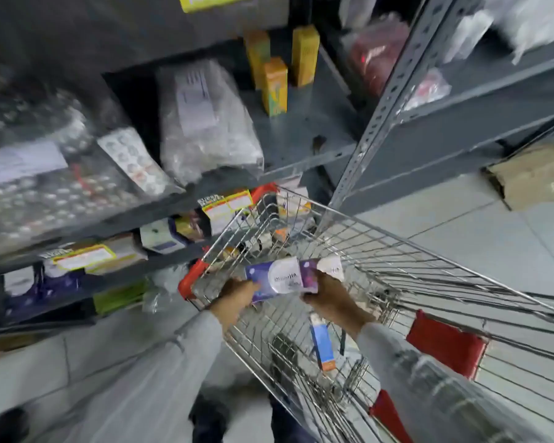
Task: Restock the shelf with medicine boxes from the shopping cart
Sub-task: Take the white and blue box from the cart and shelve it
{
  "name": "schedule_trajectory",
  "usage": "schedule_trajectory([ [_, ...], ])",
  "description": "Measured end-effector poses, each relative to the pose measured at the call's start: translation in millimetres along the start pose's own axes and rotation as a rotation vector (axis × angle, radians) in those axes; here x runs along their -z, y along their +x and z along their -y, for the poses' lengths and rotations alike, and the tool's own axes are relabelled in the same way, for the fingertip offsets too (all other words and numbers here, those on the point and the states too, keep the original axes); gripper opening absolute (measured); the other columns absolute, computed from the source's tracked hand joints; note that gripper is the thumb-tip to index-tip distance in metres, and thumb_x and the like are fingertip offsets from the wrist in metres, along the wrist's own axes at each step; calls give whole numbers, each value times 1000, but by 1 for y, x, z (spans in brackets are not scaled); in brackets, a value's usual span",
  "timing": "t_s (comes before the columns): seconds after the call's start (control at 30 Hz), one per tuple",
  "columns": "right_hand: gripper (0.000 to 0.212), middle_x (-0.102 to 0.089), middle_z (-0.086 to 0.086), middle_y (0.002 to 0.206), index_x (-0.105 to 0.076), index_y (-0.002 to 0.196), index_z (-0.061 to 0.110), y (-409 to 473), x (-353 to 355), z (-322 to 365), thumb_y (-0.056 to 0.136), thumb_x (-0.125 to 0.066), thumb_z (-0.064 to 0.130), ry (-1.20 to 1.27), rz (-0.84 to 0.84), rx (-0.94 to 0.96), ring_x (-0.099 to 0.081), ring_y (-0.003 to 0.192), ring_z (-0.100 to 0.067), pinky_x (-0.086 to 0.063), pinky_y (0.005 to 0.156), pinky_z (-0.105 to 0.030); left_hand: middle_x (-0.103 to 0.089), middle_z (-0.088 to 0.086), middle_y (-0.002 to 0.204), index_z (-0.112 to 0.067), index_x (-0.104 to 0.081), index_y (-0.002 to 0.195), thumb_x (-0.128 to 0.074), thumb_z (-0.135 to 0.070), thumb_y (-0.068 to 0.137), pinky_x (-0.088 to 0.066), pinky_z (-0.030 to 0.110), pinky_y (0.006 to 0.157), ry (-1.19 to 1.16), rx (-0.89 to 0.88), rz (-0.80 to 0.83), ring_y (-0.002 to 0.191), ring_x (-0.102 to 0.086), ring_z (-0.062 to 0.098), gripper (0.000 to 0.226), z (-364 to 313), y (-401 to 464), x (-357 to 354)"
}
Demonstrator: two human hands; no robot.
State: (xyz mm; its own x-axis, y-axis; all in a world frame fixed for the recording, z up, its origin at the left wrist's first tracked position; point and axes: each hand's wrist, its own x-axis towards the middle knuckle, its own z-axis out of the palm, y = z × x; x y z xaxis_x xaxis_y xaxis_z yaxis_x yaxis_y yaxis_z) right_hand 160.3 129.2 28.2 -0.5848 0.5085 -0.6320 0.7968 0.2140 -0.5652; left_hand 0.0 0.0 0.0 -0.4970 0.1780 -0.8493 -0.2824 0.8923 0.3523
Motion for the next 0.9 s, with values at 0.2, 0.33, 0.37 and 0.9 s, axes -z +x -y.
schedule_trajectory([
  [0.2,51,-68,-8,110,-60,129,11,43,-37,-19,82,-64,-9,228,63,-105,-66,94,-27,-55,60,-15,-65,23,85,1,-69,90,-72,-19,71,-47,37,65,260,44,173,70,-60,31,28,20,45,-2],
  [0.33,58,-66,-8,120,-58,133,5,57,-49,-29,79,-67,-14,240,39,-128,-60,105,-21,-48,75,-12,-60,22,81,-7,-63,120,-59,-9,79,-31,26,49,198,-11,187,57,-46,20,41,22,56,-10],
  [0.37,55,-69,-7,119,-63,129,8,58,-49,-28,77,-70,-10,224,14,-142,-64,103,-22,-50,78,-21,-67,21,90,-11,-64,118,-58,-9,85,-34,23,47,153,-29,170,59,-49,19,33,23,59,-12],
  [0.9,8,-69,-10,103,-74,96,19,-88,47,94,89,-76,21,525,-622,249,-71,94,-20,-61,79,-44,-78,-9,98,-46,-70,94,-63,-48,87,-59,30,77,-254,-678,65,91,-73,13,10,-38,-134,87],
])
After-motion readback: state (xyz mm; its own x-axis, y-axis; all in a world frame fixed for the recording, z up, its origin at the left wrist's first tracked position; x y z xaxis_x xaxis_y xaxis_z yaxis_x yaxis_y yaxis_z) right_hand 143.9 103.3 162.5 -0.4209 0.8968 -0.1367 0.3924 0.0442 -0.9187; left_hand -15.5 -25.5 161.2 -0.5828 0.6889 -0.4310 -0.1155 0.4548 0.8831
